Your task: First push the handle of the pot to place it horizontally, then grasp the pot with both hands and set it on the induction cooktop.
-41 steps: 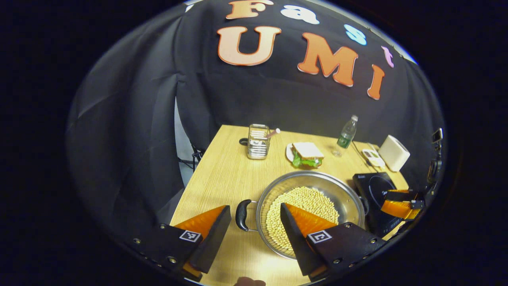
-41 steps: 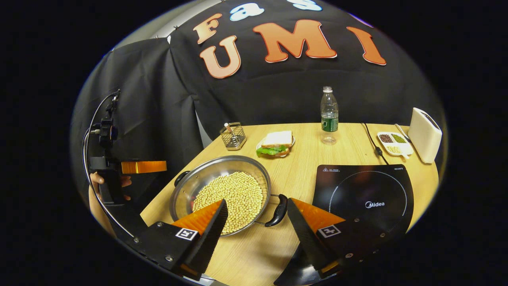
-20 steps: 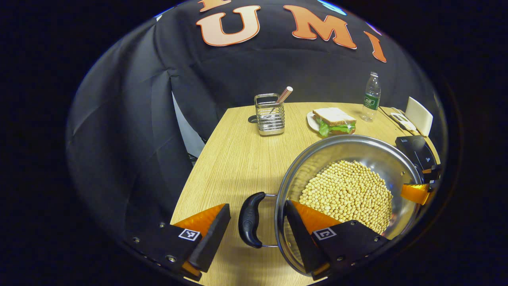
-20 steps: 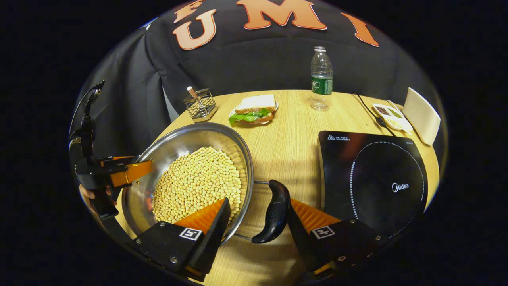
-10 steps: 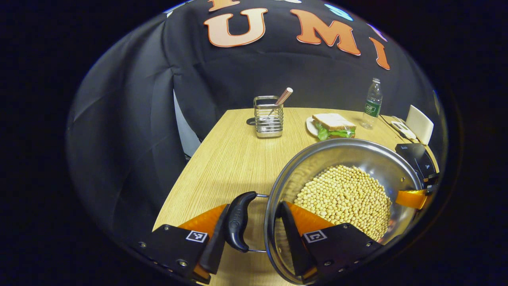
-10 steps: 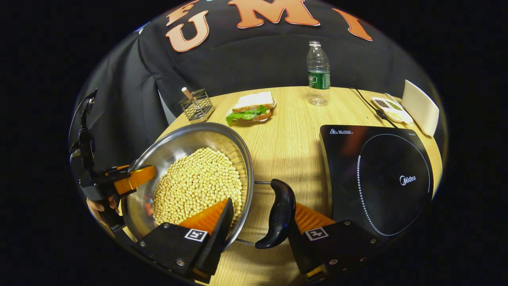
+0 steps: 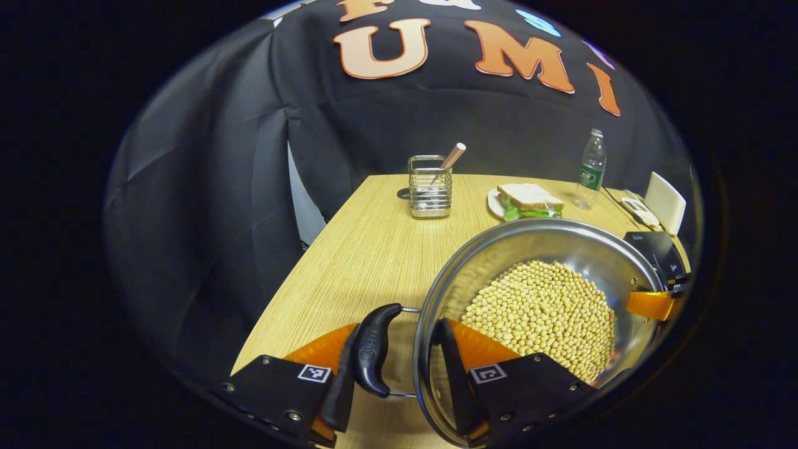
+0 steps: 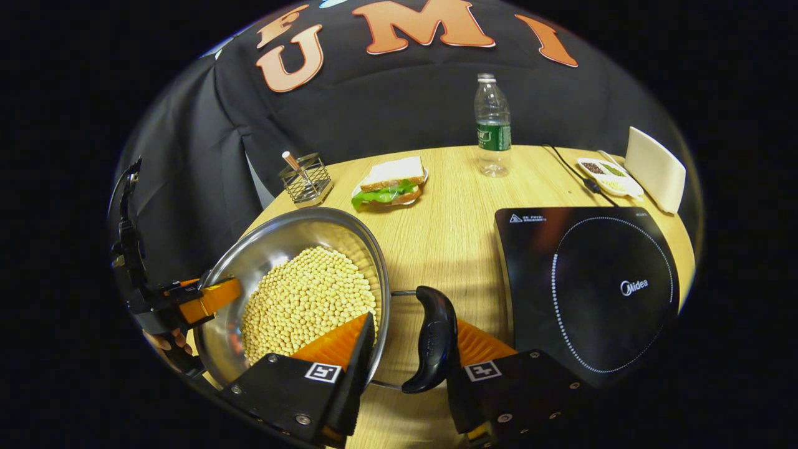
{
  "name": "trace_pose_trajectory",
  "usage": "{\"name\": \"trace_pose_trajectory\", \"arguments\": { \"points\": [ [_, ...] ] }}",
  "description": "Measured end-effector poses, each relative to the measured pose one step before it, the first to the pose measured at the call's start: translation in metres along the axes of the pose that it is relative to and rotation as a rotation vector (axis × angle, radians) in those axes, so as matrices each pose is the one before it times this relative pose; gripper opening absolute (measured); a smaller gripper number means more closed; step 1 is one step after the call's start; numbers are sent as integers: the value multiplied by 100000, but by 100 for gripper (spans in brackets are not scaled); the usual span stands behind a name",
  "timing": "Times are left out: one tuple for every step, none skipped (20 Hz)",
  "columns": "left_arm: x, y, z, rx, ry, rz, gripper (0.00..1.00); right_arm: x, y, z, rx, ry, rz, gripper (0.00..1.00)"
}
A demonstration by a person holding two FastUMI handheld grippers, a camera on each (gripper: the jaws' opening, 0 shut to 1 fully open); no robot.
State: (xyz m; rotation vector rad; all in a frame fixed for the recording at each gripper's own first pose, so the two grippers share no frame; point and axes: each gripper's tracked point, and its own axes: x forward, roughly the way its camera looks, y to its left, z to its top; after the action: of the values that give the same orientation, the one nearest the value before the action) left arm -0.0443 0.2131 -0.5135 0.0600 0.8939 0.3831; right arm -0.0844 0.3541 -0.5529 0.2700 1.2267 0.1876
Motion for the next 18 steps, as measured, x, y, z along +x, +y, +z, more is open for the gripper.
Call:
{"name": "trace_pose_trajectory", "arguments": {
  "points": [
    [-431,122,197,-10,-529,408,65,-194,-83,167,37,-714,341,53],
    [-503,7,399,-160,-1251,434,65,-274,-96,108,437,88,490,57],
    [-550,-126,403,0,-806,388,65,-432,-108,140,368,-246,448,56],
    [-624,-348,545,262,-1442,252,65,-386,-127,254,153,-548,212,56],
    [-742,-154,715,427,-1449,463,65,-488,-155,370,431,-1275,266,56],
    [-839,-191,489,-196,-1561,181,65,-485,-177,468,381,-1172,48,56],
    [-699,-127,659,-59,-1398,203,65,-525,-209,572,748,-1553,72,52],
    [-455,-205,667,-189,-1148,-125,65,-666,-301,508,595,-1485,-334,56],
    [-548,-79,700,60,-1475,-128,65,-692,-217,448,366,-1527,-145,56],
    [-463,-618,690,186,-1005,-503,64,-577,-353,605,569,-1642,-271,56],
    [-340,-638,847,-150,-1495,-414,64,-661,-425,487,436,-1448,-208,56],
    [-67,-575,367,337,-346,-714,64,-682,-503,542,515,-1277,-454,56],
    [-158,-416,437,229,-490,-537,64,-539,-486,426,464,-834,-299,56],
    [-305,-1104,405,913,208,-1139,64,-674,-721,364,986,-720,-621,56],
    [-330,-667,714,36,-857,-702,65,-386,-242,430,408,-1036,-142,51],
    [-420,-964,268,335,-6,-918,64,-644,-521,406,243,-992,-723,56],
    [-239,-734,352,-76,-466,-571,64,-534,-538,501,-79,-1122,-392,56],
    [-263,-790,467,-66,-336,-800,62,-655,-752,411,420,-1016,-593,56]
  ]
}}
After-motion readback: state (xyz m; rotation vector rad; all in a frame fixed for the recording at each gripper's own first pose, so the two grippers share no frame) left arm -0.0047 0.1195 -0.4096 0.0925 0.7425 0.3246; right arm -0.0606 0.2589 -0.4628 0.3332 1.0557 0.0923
